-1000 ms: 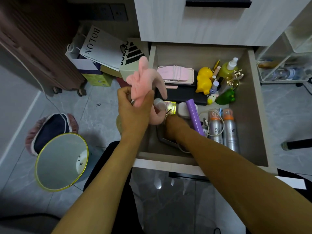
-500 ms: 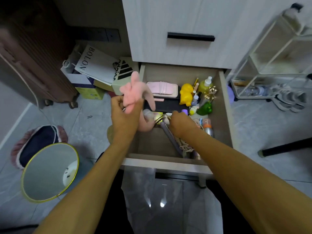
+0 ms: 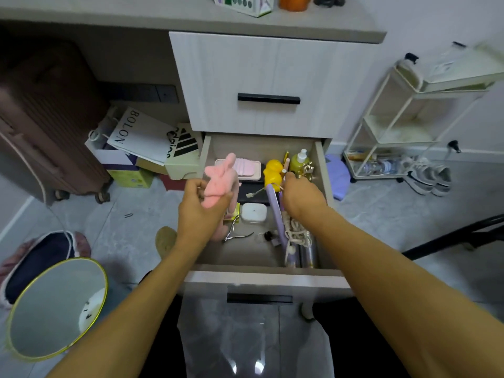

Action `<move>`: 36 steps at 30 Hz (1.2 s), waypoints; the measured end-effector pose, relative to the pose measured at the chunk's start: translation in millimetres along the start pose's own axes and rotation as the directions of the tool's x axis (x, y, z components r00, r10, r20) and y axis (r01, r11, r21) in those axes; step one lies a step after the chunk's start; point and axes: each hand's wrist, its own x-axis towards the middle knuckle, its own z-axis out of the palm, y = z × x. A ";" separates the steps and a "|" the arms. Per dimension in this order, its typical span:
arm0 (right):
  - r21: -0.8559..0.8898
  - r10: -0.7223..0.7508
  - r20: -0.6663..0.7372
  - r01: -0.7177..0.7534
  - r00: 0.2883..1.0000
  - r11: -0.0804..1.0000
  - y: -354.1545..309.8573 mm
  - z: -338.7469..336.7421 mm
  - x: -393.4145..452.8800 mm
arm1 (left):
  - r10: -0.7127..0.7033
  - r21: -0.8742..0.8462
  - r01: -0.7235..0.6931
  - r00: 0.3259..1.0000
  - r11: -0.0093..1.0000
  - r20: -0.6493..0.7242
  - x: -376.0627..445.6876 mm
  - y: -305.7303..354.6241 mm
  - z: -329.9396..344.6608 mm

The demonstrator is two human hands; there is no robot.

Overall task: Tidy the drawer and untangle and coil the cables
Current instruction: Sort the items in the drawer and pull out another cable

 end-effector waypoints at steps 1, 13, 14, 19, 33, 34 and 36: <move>-0.037 0.012 0.007 -0.012 1.000 0.999 3.3 -0.6 0.3 | -0.007 0.007 0.007 1.000 1.000 0.005 1.2 0.7 2.1; -0.260 0.084 0.160 -0.040 0.984 0.965 19.1 26.8 6.6 | 0.043 0.318 -0.069 0.995 0.946 0.089 4.1 -11.9 18.4; -0.282 0.053 0.150 -0.008 0.987 0.959 13.8 24.3 6.7 | 0.039 0.336 -0.066 0.995 0.940 0.087 5.7 -11.0 16.1; -0.327 -0.195 0.026 0.193 0.980 0.925 -15.0 28.6 1.1 | -0.002 0.441 -0.015 0.999 0.897 0.038 8.5 -13.8 1.2; -0.037 -0.580 0.210 0.599 0.787 0.800 -65.2 65.0 -7.1 | -0.090 0.231 0.105 0.993 0.967 -0.077 5.0 -35.8 -26.5; -0.047 -0.579 0.226 0.602 0.784 0.797 -66.2 68.6 -6.3 | -0.083 0.226 0.097 0.994 0.969 -0.071 5.0 -34.6 -25.3; -0.050 -0.566 0.295 0.604 0.770 0.795 -69.1 81.7 -3.0 | -0.056 0.237 0.069 0.996 0.969 -0.064 3.8 -35.4 -25.2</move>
